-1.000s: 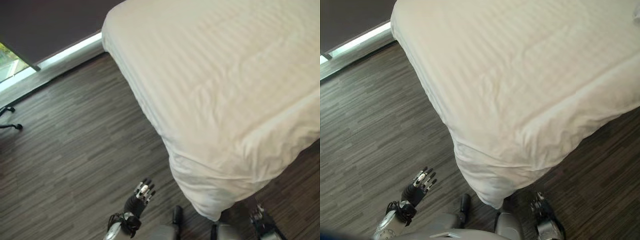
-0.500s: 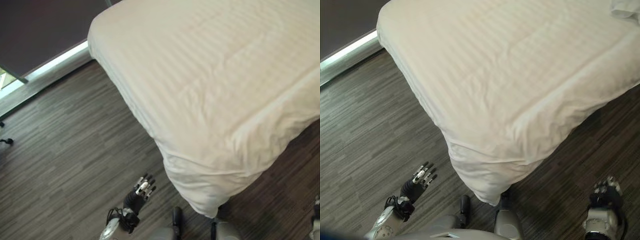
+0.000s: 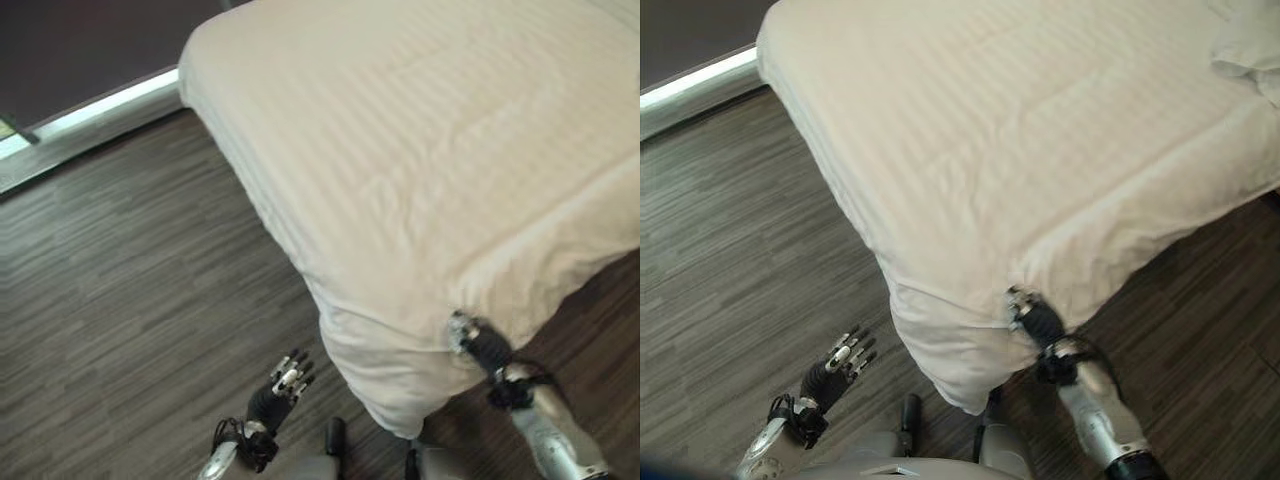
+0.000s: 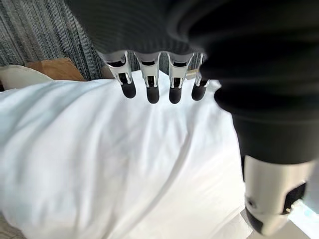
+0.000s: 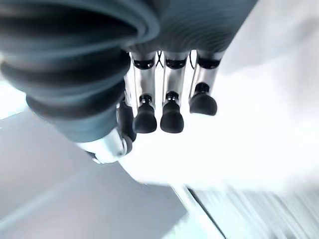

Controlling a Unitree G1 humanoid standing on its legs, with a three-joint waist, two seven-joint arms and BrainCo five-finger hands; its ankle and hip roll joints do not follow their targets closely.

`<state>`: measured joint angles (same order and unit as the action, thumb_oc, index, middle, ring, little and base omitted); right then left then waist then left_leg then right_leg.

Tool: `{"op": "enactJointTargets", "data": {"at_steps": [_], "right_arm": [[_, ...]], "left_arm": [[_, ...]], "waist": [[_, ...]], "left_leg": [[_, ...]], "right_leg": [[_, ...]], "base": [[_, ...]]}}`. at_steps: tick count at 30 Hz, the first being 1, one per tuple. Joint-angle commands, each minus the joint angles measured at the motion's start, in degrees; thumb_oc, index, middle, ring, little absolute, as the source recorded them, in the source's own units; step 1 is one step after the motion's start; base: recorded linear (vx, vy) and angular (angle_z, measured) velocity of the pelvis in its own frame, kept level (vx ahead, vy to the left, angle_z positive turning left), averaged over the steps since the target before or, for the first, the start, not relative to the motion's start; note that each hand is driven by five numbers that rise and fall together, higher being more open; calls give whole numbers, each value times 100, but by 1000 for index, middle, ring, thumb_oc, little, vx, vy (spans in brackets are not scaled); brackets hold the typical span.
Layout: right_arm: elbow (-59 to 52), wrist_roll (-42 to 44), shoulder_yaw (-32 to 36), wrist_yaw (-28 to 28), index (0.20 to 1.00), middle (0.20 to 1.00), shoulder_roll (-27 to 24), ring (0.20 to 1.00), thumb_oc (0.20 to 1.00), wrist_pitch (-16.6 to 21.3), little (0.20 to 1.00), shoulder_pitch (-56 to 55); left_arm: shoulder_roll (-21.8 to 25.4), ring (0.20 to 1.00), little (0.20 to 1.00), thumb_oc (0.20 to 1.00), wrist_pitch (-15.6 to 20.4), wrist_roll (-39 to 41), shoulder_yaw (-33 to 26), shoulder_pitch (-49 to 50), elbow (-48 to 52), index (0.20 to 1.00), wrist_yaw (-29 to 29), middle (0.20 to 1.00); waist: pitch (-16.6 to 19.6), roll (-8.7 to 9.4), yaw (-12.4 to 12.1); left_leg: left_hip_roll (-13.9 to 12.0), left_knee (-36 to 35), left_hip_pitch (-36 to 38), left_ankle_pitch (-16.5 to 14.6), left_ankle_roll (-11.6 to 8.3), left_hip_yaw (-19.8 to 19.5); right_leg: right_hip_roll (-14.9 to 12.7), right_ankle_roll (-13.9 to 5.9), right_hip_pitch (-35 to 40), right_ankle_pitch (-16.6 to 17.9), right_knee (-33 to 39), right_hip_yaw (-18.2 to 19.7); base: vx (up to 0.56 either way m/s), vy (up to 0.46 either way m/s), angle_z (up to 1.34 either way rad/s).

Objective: Making the bed.

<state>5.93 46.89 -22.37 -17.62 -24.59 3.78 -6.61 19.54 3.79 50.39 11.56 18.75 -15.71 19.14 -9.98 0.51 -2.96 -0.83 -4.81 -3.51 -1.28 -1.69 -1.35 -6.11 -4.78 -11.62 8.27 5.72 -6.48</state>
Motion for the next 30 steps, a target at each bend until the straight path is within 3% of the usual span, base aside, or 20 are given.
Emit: {"op": "enactJointTargets", "data": {"at_steps": [1, 9, 20, 23, 30], "right_arm": [[-152, -104, 396, -451, 200, 200, -193, 200, 200, -58, 200, 40], [4, -389, -380, -535, 200, 200, 60, 200, 200, -233, 200, 307], [782, -687, -1165, -225, 200, 200, 664, 200, 200, -152, 200, 1101], [893, -657, -1148, -187, 200, 200, 719, 200, 200, -145, 200, 1135], [2489, -1080, -606, 451, 200, 200, 810, 200, 200, 27, 200, 1575]], "left_arm": [[200, 1000, 1000, 1000, 223, -143, -152, -62, 32, 1000, 199, 1000], [-298, 1000, 1000, 1000, 181, -175, -378, -163, -1177, 1000, -4, 1000], [-395, 1000, 1000, 1000, 283, -308, -96, -507, -1446, 1000, -197, 1000], [-393, 1000, 1000, 1000, 290, -287, -109, -516, -1450, 1000, -218, 1000], [-330, 1000, 1000, 1000, 300, -89, -121, -537, -1366, 1000, -384, 1000]], "waist": [[-1, -26, -84], [-100, 31, -374], [-233, 55, -662], [-238, 52, -672], [-395, -106, -763]], "left_leg": [[5, -19, -315, 551, -100, 231], [21, -19, -379, 618, -96, 16], [50, -19, -559, 704, -99, -162], [52, -19, -570, 709, -98, -176], [116, -19, -818, 795, -98, -302]], "right_leg": [[-258, -409, 472, -200, -72, -184], [-280, -415, 527, -210, -72, -385], [-292, -405, 449, -184, -72, -520], [-295, -402, 446, -180, -72, -528], [-331, -403, 222, -119, -72, -574]], "base": [[-18, -10, 19], [-26, 4, 17], [-28, 10, 7], [-8, 11, 16], [-30, 15, 7]]}}
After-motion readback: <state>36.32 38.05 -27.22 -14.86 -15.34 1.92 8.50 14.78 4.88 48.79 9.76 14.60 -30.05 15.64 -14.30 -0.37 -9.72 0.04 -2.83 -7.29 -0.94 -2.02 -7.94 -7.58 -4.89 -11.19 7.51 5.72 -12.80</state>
